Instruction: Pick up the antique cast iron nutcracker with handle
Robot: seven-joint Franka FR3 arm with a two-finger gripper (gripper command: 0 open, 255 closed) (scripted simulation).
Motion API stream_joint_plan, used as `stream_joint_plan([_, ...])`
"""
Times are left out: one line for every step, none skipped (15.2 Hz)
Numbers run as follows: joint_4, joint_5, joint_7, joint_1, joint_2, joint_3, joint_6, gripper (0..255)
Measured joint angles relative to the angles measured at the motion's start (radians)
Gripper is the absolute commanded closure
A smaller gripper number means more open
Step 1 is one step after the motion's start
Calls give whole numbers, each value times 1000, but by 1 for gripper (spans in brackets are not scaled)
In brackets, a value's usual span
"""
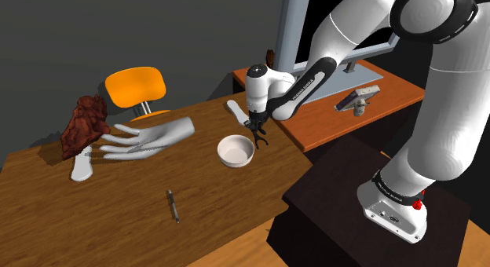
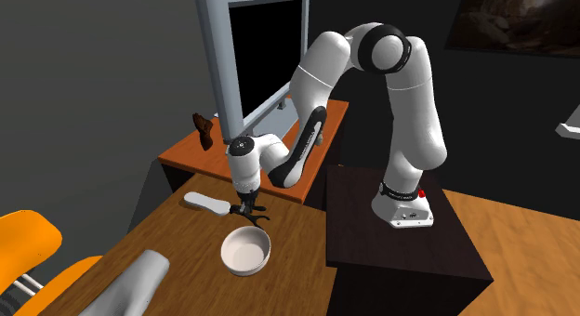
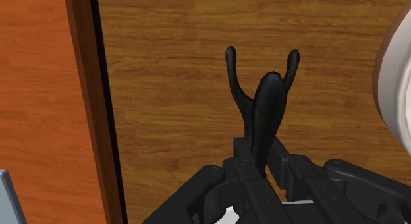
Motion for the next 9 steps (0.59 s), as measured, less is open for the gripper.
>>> stream_joint_plan([0,0,0,0,0,0,0,255])
stream_joint_plan([0,0,0,0,0,0,0,255])
stream_joint_plan([-3,4,-4,-2,-6,2,-3,255])
stream_joint_plan([-5,11,-10,-5,-15,6,-9,255])
stream_joint_plan([-6,20,-18,-8,-25,11,-17,255])
stream_joint_plan([-8,29,-27,-12,-37,16,-26,255])
stream_joint_plan([-8,38,-34,-14,-47,20,-34,255])
stream_joint_plan([-11,48,-44,-19,-59,25,-42,255])
stream_joint_plan([-10,57,-53,-22,-68,29,-50,255])
